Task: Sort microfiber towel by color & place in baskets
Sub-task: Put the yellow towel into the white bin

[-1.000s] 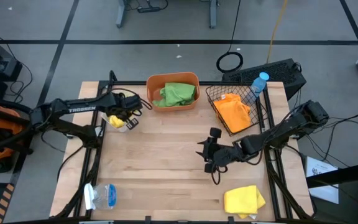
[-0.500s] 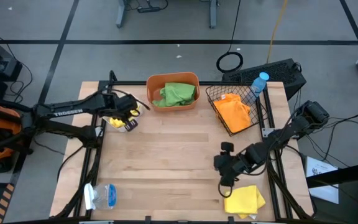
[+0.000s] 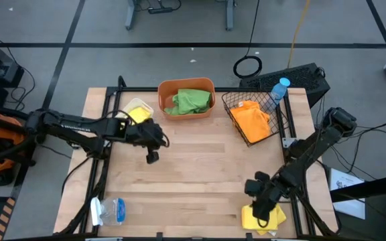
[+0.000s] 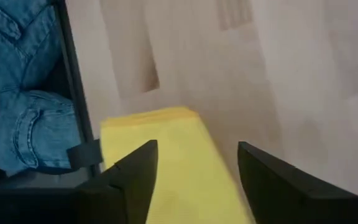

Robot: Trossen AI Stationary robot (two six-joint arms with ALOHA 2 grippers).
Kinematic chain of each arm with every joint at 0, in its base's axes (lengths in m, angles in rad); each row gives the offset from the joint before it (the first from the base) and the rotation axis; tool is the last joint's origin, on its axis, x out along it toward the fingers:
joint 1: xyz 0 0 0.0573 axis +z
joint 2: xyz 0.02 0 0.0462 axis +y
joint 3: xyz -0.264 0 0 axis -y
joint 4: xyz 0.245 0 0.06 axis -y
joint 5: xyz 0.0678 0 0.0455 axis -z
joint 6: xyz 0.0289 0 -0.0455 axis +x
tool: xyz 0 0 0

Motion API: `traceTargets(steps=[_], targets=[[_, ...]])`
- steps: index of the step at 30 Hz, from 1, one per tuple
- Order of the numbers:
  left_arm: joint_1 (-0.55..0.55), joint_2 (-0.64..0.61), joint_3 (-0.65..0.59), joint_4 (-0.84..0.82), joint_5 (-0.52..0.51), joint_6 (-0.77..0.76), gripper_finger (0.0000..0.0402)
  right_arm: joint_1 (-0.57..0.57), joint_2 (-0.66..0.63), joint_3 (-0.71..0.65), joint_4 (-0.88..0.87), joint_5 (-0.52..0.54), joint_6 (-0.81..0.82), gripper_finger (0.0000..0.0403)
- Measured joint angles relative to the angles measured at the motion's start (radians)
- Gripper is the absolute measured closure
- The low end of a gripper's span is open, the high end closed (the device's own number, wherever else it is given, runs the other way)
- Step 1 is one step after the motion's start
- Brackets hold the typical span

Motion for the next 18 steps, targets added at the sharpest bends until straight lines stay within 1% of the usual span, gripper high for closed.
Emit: traceTargets(steps=[3,6,10,13,18], targets=[[-0.053,0.028,0.0,0.039,0.0,-0.001,0.0387,0.057,0.004,0.0,0.004,0.033,0.089,0.0169],[-0.097,0.067,0.0,0.067,-0.004,-0.023,0.0387,0.103,0.007,0.0,0.01,0.041,0.173,0.0133],[-0.144,0.13,0.0,0.077,-0.008,-0.053,0.0387,0.154,0.007,0.0,-0.032,0.053,0.241,0.0089],[-0.178,0.181,0.0,0.077,-0.01,-0.077,0.0387,0.192,0.018,0.0,-0.077,0.063,0.282,0.0069],[-0.23,0.254,0.0,0.096,-0.012,-0.106,0.0387,0.245,0.061,0.0,-0.127,0.064,0.316,0.0053]])
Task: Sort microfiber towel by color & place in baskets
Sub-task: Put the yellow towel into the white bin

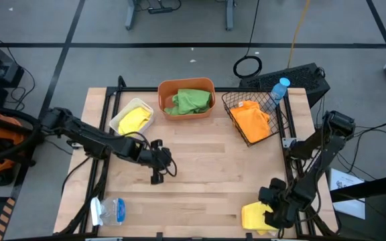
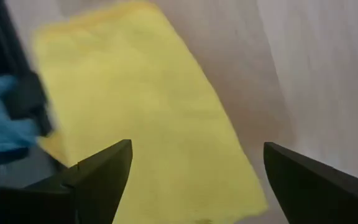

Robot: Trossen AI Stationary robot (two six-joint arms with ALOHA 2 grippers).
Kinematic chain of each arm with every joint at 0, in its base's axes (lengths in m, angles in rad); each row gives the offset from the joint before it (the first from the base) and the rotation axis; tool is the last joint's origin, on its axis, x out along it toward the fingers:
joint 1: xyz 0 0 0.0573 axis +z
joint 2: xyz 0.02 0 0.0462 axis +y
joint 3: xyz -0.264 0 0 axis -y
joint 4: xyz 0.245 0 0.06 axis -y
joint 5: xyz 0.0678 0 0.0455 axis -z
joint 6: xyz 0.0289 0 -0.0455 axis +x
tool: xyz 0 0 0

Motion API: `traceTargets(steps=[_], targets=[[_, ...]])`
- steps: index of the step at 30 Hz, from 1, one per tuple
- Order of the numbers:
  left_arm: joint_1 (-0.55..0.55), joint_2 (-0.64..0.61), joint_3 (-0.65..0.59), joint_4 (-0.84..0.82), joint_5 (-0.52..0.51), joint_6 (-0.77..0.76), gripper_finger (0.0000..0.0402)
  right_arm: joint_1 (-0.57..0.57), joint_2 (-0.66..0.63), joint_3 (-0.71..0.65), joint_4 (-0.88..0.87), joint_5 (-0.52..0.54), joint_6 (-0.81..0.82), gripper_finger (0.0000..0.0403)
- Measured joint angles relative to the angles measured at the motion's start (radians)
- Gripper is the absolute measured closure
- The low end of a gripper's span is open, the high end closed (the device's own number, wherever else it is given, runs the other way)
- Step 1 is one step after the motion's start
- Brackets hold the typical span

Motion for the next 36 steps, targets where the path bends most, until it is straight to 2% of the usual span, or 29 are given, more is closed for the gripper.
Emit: traceTargets(steps=[11,20,22,27,33,36], targets=[[-0.053,0.041,0.0,0.112,0.0,0.001,0.0387,0.061,0.049,0.0,-0.118,-0.001,0.059,0.005],[-0.054,0.041,0.0,0.124,0.0,0.009,0.0387,0.076,0.044,-0.141,0.138,-0.067,0.126,0.0052],[-0.054,0.041,0.0,0.124,0.0,0.017,0.0387,0.075,0.042,-0.161,0.146,-0.068,0.15,0.0065],[-0.055,0.041,0.0,0.124,0.0,0.028,0.0387,0.073,0.044,-0.169,0.13,-0.07,0.15,0.0147],[-0.054,0.041,0.0,0.156,0.0,0.035,0.0387,0.072,0.047,-0.146,0.139,-0.065,0.106,0.0286],[-0.054,0.041,0.0,0.203,0.0,0.055,0.0387,0.073,0.051,-0.128,0.142,-0.01,0.076,0.0354]])
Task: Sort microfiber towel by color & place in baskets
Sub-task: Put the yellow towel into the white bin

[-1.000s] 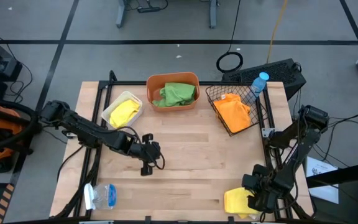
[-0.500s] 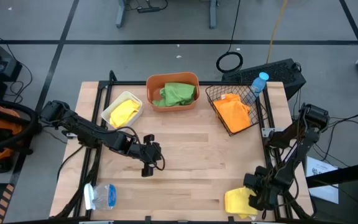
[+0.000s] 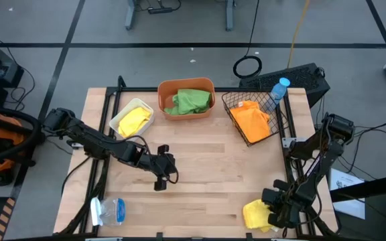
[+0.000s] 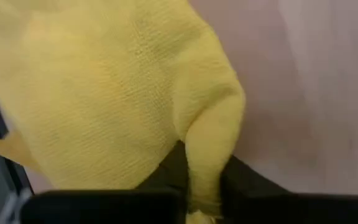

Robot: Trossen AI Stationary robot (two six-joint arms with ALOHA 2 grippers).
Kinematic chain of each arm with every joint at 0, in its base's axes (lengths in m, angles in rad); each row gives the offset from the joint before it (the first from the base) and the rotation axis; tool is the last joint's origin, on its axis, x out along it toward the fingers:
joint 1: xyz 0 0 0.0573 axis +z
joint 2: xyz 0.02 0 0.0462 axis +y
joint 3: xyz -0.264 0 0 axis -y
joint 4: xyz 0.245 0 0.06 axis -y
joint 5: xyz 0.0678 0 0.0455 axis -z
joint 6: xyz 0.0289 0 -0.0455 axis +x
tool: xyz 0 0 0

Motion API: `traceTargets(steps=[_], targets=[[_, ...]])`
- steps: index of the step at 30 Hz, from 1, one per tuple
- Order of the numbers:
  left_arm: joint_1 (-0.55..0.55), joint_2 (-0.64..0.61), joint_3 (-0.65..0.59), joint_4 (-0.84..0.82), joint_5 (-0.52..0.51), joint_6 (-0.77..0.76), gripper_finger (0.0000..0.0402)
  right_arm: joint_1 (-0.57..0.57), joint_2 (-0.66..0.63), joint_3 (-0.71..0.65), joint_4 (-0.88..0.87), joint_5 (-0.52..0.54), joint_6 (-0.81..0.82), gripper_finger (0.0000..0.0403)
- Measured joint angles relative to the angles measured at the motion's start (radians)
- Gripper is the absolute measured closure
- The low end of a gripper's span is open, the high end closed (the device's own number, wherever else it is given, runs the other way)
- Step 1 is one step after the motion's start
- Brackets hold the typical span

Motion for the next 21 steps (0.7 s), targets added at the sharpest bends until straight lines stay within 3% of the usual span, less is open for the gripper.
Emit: traceTargets(steps=[3,12,17,21], targets=[[0.0,0.0,0.0,0.078,0.0,0.03,0.0387,-0.011,0.0,0.022,-0.005,0.094,-0.037,0.039],[0.0,0.0,0.0,0.357,-0.018,0.08,0.0381,-0.093,-0.004,0.115,-0.001,0.452,-0.294,0.0388],[0.0,0.0,0.0,0.465,-0.031,0.088,0.0327,-0.179,-0.004,0.172,-0.001,0.551,-0.548,0.0395],[0.0,0.0,0.0,0.509,-0.118,0.142,0.0259,-0.262,-0.005,0.223,0.0,0.57,-0.744,0.0393]])
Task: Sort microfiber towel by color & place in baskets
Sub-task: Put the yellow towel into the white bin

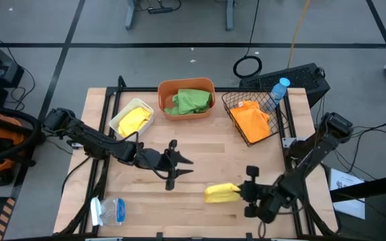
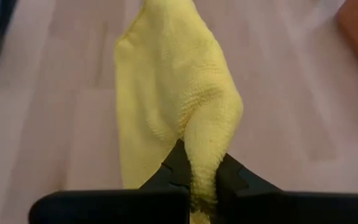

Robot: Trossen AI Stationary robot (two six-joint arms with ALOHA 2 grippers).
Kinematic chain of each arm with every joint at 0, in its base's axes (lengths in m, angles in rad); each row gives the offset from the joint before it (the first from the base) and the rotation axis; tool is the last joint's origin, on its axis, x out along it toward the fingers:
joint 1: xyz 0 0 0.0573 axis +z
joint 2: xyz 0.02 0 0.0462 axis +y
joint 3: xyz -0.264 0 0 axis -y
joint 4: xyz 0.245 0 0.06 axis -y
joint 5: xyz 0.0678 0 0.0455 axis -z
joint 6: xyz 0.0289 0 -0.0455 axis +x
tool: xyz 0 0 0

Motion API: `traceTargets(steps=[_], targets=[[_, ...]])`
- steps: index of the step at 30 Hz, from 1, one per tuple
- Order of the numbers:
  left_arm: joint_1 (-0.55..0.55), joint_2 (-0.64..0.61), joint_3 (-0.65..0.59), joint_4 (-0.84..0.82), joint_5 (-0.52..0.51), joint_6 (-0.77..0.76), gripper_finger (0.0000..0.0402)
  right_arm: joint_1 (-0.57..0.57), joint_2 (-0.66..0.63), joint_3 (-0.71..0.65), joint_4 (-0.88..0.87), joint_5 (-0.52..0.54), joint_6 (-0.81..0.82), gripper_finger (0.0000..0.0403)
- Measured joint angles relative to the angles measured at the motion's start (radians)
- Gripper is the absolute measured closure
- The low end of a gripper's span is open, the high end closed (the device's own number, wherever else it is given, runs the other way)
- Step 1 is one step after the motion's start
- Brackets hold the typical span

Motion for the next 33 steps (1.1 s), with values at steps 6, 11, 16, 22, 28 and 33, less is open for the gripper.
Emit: traceTargets(steps=[6,11,16,22,28,33], targets=[[0.013,0.0,0.0,0.018,-0.075,0.071,0.0169,-0.109,-0.001,0.042,-0.003,-0.006,-0.181,0.0393],[0.046,0.0,0.0,0.003,-0.039,0.073,0.013,-0.177,-0.001,0.043,-0.006,-0.01,-0.268,0.0392],[0.088,0.015,0.001,-0.014,0.101,0.045,0.0126,-0.237,-0.001,0.043,-0.002,-0.003,-0.334,0.0392],[0.109,0.095,0.001,0.042,0.122,0.048,0.0126,-0.311,-0.002,0.043,0.07,-0.003,-0.46,0.0392],[0.127,0.162,0.001,0.06,0.125,0.064,0.0126,-0.378,-0.002,0.044,0.126,-0.007,-0.572,0.0392],[0.138,0.166,0.001,0.032,0.126,0.073,0.0126,-0.42,-0.002,0.044,0.125,-0.01,-0.642,0.0392]])
